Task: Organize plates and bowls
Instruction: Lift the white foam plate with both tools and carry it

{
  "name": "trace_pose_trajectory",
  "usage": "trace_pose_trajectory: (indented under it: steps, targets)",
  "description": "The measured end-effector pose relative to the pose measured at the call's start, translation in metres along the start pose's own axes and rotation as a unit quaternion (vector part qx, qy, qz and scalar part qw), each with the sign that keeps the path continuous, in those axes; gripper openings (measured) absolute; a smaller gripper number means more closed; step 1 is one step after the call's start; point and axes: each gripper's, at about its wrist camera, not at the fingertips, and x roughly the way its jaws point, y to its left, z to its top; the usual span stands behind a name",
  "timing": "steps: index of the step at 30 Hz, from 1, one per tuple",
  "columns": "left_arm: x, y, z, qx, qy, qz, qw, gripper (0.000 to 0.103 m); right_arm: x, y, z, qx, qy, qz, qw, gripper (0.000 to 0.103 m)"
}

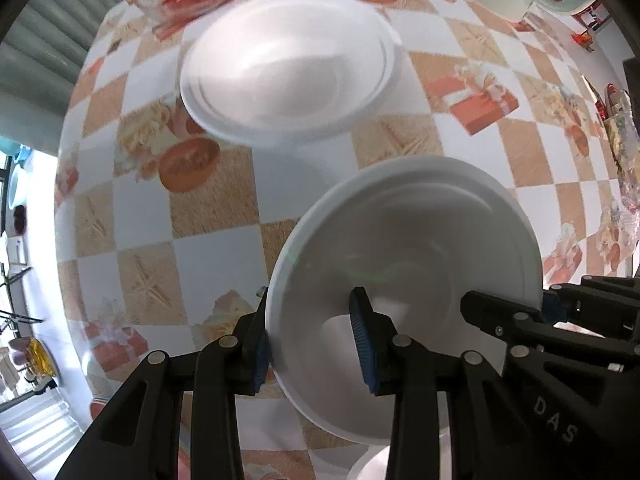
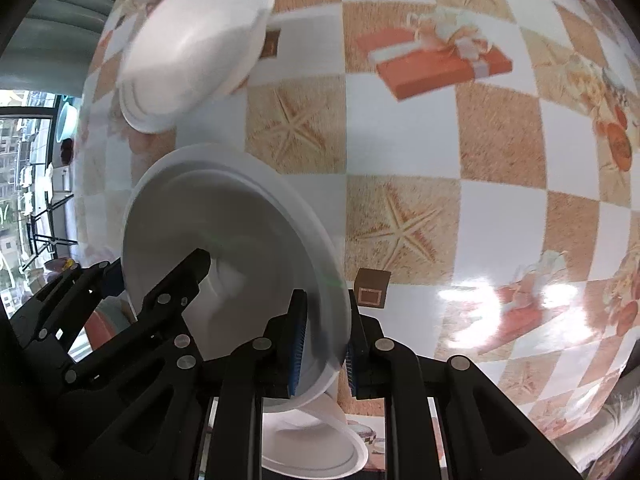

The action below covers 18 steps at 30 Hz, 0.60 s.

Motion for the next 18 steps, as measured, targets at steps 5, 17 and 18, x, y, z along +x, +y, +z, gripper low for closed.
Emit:
trace_pose_trajectory:
  steps: [5,17,18]
  targets:
    - [-0.027,-0.004,0.003,0.009,-0.022,0.003,0.9997,0.039,-0.024,-0.002,-0.005,0.000,-0.015,0.002,1.000,0.020]
    - [-0.067,-0.014,-0.026,0.034,-0.049,0.001,0.9982,0.039,-0.050,-0.009,-0.049,0.005,-0.022,0.009,1.000,0.020]
    - [-0.068,-0.016,-0.030,0.036,-0.048,0.000,0.9982,0.039,-0.049,-0.009,-0.053,0.008,-0.021,0.010,1.000,0.020]
